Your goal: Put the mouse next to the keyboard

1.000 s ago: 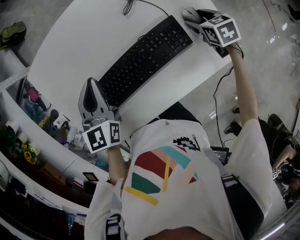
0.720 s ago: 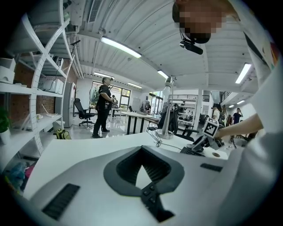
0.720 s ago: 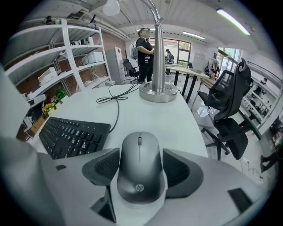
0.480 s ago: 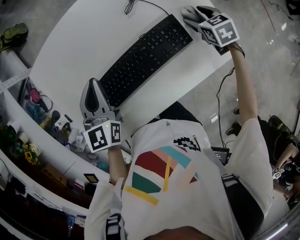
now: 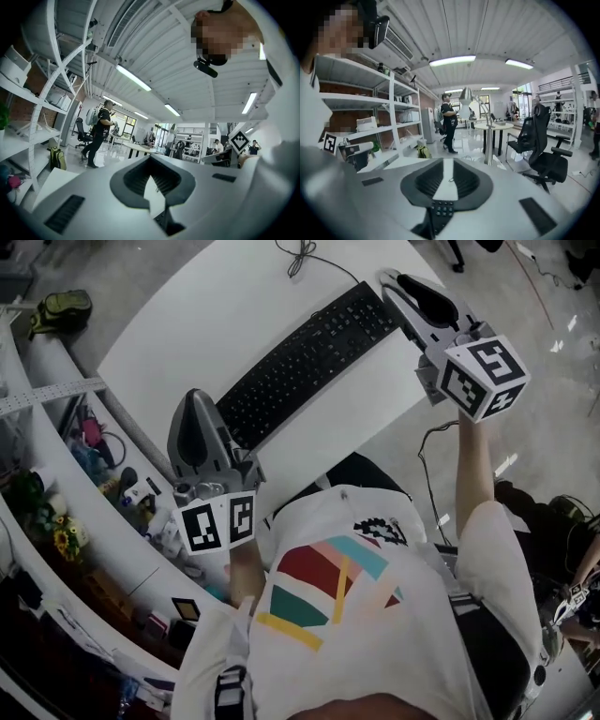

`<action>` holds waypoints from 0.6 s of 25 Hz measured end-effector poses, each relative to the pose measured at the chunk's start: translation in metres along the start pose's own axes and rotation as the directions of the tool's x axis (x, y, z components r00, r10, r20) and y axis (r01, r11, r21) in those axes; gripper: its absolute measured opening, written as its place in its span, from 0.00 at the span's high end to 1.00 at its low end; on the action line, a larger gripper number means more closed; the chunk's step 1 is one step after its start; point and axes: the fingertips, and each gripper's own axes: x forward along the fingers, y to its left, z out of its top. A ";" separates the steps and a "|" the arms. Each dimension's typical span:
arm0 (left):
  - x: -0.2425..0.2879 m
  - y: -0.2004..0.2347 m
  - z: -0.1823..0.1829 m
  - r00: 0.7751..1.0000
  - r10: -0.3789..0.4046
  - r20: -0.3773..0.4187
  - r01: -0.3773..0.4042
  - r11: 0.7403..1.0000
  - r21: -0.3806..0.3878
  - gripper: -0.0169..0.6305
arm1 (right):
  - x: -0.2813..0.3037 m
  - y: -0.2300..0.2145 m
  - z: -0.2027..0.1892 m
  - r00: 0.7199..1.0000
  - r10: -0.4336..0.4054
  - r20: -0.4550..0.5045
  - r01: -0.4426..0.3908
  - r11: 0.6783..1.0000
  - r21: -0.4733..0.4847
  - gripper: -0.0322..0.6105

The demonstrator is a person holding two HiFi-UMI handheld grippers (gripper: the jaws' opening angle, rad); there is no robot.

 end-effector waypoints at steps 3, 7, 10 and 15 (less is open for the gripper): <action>-0.025 -0.009 0.028 0.995 -0.068 0.069 0.066 0.997 0.033 0.91 | -0.028 0.049 0.026 0.992 0.005 0.124 -0.005 1.000 -0.001 0.93; -0.063 -0.014 0.058 0.987 -0.104 0.125 0.097 0.993 0.063 0.91 | -0.067 0.115 0.042 0.974 0.004 0.225 -0.014 0.999 0.043 0.93; -0.082 -0.021 0.078 0.977 -0.139 0.162 0.125 0.988 0.095 0.91 | -0.084 0.159 0.040 0.963 -0.011 0.270 -0.012 0.996 0.084 0.93; -0.106 -0.031 0.097 0.966 -0.165 0.200 0.144 0.983 0.117 0.91 | -0.095 0.224 0.029 0.955 -0.019 0.295 -0.009 0.996 0.093 0.93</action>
